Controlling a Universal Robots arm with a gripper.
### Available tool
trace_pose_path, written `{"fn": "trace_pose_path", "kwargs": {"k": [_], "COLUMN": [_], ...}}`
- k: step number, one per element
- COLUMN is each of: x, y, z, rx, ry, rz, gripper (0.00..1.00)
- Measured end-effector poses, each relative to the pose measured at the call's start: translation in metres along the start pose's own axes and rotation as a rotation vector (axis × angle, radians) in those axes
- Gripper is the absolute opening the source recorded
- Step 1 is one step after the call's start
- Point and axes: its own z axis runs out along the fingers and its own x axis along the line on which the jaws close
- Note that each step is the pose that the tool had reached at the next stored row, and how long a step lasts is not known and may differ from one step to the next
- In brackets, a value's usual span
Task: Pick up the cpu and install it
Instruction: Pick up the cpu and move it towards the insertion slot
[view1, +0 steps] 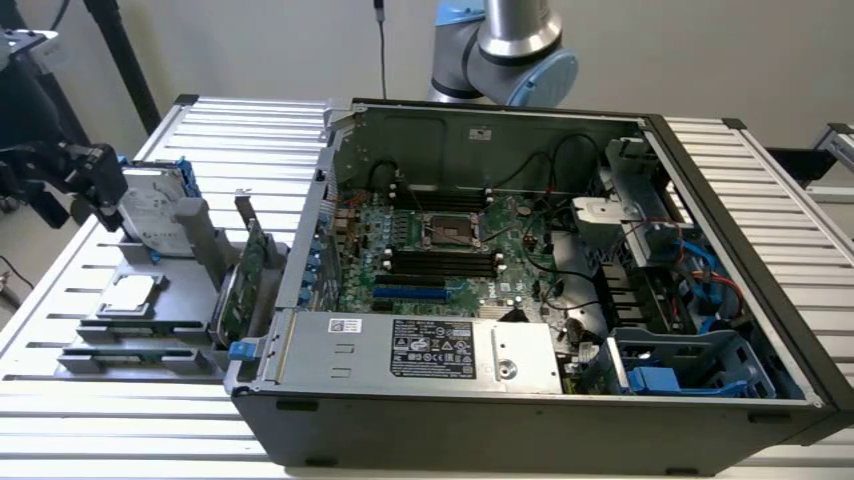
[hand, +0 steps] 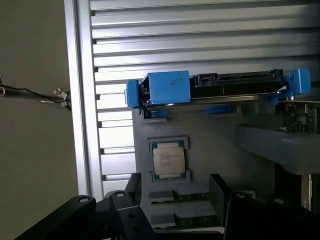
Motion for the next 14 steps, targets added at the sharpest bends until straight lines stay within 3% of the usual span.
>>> {"fn": "trace_pose_path", "kwargs": {"k": [6,14], "x": [0.000,0.001], "y": [-0.0005,-0.0012], "z": [0.0108,0.0252], "rx": [-0.0003,-0.0020], "ry": [0.0006,0.0068], "rz": [-0.014,-0.108], "gripper": [0.65,0.65]}}
